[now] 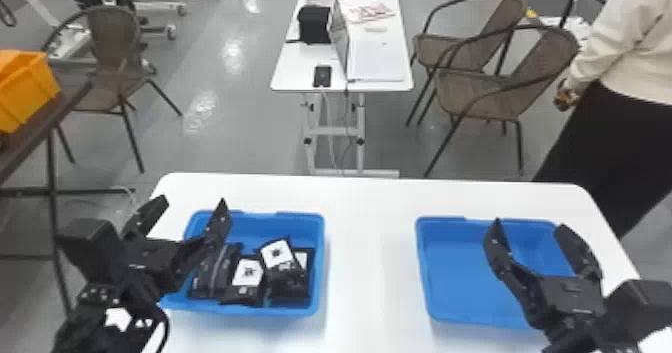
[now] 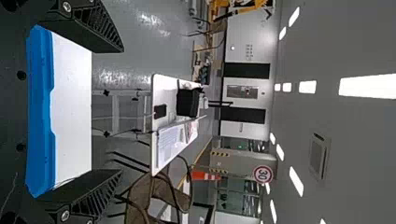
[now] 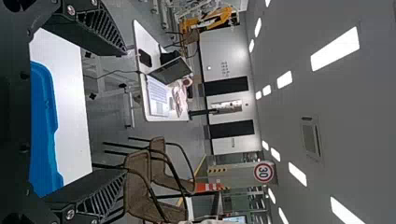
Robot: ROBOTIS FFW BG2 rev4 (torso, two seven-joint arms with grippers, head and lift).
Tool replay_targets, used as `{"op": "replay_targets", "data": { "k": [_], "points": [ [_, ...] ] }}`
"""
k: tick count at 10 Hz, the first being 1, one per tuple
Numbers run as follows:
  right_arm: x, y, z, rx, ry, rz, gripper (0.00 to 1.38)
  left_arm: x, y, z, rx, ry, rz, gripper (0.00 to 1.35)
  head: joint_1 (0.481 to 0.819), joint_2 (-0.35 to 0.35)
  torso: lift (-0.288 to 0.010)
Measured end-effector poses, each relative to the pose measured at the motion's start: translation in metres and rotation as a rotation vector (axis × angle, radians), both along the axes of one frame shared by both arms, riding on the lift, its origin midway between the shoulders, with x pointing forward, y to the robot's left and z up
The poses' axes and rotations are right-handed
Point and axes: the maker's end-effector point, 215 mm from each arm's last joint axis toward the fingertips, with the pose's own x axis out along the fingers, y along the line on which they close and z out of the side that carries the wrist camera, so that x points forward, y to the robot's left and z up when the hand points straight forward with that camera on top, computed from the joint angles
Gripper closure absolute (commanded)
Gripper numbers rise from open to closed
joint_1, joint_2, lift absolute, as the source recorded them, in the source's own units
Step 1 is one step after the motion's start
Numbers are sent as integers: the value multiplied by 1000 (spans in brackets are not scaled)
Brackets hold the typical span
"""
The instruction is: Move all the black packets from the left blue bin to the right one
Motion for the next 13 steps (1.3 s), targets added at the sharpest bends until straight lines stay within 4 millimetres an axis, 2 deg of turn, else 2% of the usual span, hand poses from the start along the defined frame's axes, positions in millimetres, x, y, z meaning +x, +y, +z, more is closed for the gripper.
{"op": "replay_targets", "data": {
  "k": [2,5,9,11,13],
  "points": [
    [0,1,-1,1,0,4,116,2,-6,-19,-38,54,-13,99,695,30,0],
    [2,4,-1,6,-1,12,116,10,-31,-48,-71,180,-66,99,695,3,0],
    [4,8,-2,12,0,20,116,18,-43,-91,-40,358,-65,101,695,-5,0],
    [6,11,-2,14,-2,28,116,31,-59,-120,-41,449,-110,101,695,-21,0],
    [9,14,-1,16,-5,38,116,36,-69,-151,-21,544,-147,101,695,-30,0]
  ]
}}
